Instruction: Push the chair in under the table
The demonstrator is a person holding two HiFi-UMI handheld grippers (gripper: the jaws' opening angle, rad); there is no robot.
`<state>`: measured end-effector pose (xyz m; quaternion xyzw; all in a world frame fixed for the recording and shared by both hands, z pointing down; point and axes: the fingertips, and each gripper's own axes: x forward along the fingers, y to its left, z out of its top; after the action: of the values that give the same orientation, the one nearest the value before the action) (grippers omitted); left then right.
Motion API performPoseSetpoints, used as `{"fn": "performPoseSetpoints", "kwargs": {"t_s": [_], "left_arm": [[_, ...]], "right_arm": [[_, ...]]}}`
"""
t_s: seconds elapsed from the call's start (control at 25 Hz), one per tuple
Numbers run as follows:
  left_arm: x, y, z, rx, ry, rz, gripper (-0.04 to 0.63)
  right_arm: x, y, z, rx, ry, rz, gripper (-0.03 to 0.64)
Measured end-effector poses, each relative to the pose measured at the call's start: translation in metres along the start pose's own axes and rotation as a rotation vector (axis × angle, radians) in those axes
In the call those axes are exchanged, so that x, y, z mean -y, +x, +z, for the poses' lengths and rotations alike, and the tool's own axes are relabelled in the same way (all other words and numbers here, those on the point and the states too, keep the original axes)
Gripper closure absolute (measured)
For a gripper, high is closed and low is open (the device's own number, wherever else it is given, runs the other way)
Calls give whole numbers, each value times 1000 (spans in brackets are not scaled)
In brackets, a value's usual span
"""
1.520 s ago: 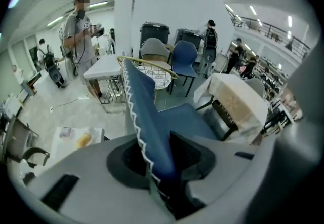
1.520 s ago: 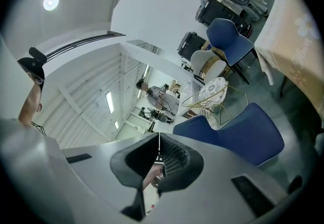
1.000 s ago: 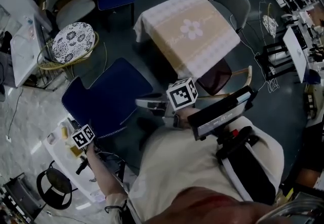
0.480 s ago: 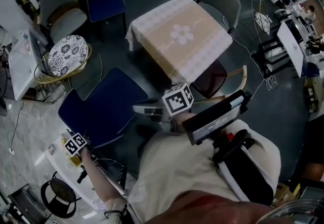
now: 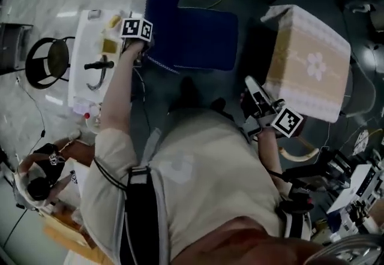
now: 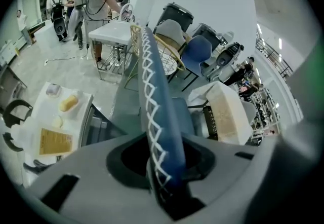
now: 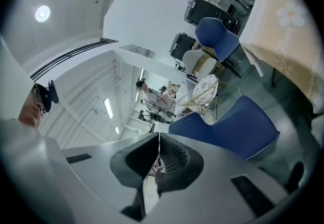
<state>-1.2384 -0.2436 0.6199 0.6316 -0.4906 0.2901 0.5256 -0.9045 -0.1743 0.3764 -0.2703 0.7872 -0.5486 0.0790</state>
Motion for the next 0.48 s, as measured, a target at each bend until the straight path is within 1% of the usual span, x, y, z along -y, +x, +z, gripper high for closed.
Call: {"fn": "performPoseSetpoints", "kwargs": {"t_s": [0.08, 0.12, 0.24, 0.28, 0.4, 0.48], "left_arm": [[-6, -2, -3, -2, 33, 8, 487], [-6, -2, -4, -6, 68, 17, 492], [-5, -1, -5, -30, 217, 59, 506], [-4, -1, -6, -35, 253, 68, 508], [3, -3, -9, -47, 320, 82, 511], [9, 0, -10, -53, 346, 85, 511]], "right_arm": [[-1, 10, -6, -34, -10, 3, 604], [-2, 15, -6, -44, -16, 4, 604], [-3, 24, -8, -56, -18, 5, 604], [-4, 24, -9, -60, -16, 4, 604], [-3, 23, -10, -69, -14, -2, 604], [-1, 23, -10, -68, -9, -4, 604]]}}
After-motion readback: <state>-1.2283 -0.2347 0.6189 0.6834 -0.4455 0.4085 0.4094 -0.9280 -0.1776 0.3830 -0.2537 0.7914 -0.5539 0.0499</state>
